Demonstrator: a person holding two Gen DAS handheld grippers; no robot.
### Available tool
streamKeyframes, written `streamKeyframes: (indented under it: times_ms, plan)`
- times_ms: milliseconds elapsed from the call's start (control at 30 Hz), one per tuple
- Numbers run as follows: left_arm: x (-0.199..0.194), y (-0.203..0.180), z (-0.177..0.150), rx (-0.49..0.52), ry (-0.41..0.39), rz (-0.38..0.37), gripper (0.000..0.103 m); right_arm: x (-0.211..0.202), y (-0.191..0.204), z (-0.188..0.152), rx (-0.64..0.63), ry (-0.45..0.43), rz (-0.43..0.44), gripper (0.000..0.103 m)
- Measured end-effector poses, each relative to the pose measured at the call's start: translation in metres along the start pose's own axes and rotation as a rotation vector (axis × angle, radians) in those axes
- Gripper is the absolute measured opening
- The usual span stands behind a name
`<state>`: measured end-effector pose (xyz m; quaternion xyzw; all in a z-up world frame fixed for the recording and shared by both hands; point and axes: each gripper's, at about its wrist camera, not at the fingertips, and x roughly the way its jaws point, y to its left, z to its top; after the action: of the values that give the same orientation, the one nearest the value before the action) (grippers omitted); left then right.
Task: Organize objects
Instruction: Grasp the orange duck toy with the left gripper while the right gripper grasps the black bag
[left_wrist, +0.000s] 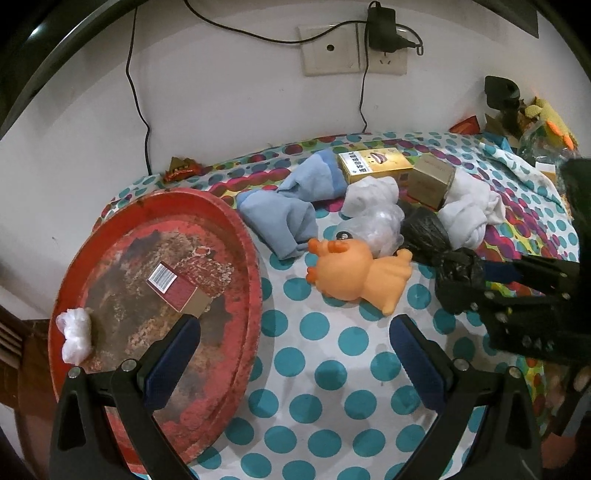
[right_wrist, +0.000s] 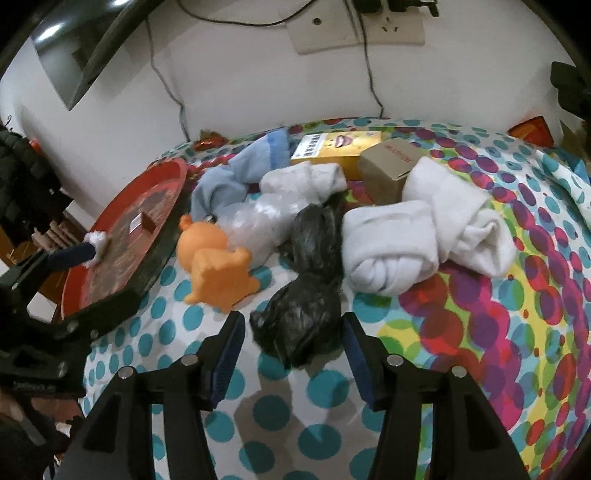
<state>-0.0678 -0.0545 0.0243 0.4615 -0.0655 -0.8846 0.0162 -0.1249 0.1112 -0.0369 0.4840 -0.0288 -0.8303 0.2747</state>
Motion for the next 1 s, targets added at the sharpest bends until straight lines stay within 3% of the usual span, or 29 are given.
streamKeyframes:
  times_ms: [167, 300, 467, 733, 1000]
  plan:
    - [0.003, -0.002, 0.001, -0.001, 0.01, 0.004, 0.103, 0.015, -0.002, 0.009, 0.046, 0.01, 0.005, 0.055]
    - [0.006, -0.003, 0.004, -0.032, 0.026, -0.024, 0.103, 0.019, 0.006, 0.013, 0.004, -0.002, -0.031, 0.054]
    - [0.012, -0.007, 0.008, -0.07, 0.045, -0.037, 0.102, 0.018, 0.005, 0.009, -0.041, -0.011, -0.06, 0.031]
    - [0.032, -0.017, 0.02, -0.21, 0.119, -0.077, 0.102, -0.003, -0.015, -0.008, -0.068, -0.054, -0.132, 0.028]
    - [0.057, -0.016, 0.034, -0.385, 0.185, -0.083, 0.102, -0.009, -0.022, -0.021, -0.087, -0.091, -0.131, 0.028]
